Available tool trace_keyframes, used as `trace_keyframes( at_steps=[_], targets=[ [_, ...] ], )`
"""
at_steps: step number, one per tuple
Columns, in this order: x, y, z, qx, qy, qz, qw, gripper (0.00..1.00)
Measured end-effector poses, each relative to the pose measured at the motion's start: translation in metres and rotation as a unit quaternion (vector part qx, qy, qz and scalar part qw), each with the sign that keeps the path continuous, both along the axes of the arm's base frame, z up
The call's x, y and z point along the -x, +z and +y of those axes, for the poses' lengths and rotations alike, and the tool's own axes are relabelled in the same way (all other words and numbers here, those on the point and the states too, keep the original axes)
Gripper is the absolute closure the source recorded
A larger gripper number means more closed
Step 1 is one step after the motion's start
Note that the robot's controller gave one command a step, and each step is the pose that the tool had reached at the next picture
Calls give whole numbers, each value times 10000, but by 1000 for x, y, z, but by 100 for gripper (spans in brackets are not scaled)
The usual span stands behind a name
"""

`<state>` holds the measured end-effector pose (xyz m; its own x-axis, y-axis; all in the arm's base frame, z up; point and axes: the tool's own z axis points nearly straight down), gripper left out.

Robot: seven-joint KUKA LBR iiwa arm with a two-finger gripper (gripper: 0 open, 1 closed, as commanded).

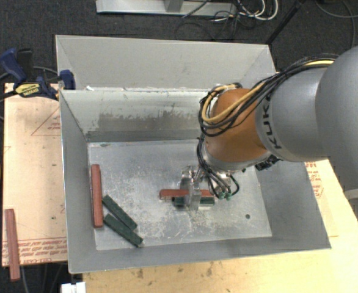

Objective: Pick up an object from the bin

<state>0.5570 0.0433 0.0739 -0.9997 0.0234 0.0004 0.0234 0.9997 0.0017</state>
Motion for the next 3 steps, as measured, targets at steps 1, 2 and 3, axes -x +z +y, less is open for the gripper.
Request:
trace_keyframes(
  at_steps=[1, 2, 3],
  targets=[
    [24, 167, -20, 3, -134, -55, 9999, 100],
    [25, 162, -20, 2, -133, -16, 9999, 0],
    [71, -4, -19, 1, 680, -79, 9977, 0]
  ],
)
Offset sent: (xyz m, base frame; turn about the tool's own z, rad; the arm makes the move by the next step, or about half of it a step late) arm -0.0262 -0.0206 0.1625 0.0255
